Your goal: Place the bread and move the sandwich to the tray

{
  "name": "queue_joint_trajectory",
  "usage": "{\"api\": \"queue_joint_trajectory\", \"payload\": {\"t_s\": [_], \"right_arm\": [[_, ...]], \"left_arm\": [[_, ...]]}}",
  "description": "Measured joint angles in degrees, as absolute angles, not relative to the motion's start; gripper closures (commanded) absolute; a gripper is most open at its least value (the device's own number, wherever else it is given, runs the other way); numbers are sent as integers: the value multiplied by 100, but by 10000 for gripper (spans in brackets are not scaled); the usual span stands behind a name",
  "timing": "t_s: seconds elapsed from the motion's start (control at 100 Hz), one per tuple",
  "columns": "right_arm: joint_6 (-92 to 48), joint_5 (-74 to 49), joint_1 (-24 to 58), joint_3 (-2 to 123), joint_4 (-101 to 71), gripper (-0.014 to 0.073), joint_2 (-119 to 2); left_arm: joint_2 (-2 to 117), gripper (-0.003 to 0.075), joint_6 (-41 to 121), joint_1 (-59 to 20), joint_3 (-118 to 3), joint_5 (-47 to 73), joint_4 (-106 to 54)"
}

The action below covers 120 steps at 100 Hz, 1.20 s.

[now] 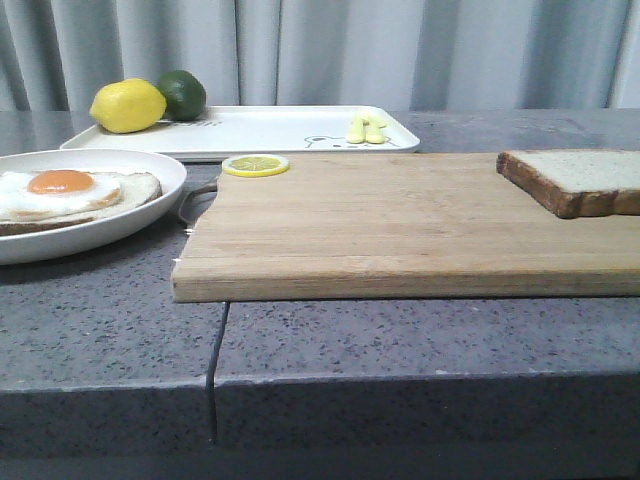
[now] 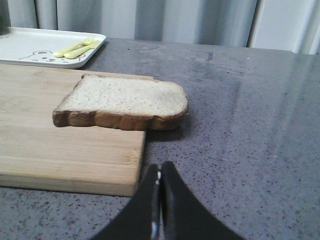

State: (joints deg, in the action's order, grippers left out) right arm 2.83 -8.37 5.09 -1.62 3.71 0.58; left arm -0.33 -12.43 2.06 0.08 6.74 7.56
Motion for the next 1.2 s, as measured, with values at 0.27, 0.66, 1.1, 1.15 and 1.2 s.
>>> {"api": "queue_joint_trajectory", "payload": {"t_s": [0.27, 0.66, 1.1, 1.15, 1.2], "right_arm": [[283, -837, 509, -162, 371, 710, 58], [272, -812, 509, -162, 387, 710, 58], [311, -94, 509, -162, 385, 710, 58], [411, 0, 509, -162, 306, 710, 58], [480, 0, 509, -138, 205, 710, 58]], "left_arm": [[-33, 739, -1243, 206, 8, 674, 756], [-33, 739, -1243, 206, 8, 674, 756], [-33, 739, -1243, 206, -19, 324, 727], [-33, 739, -1243, 206, -79, 308, 713], [-33, 739, -1243, 206, -195, 308, 651]]}}
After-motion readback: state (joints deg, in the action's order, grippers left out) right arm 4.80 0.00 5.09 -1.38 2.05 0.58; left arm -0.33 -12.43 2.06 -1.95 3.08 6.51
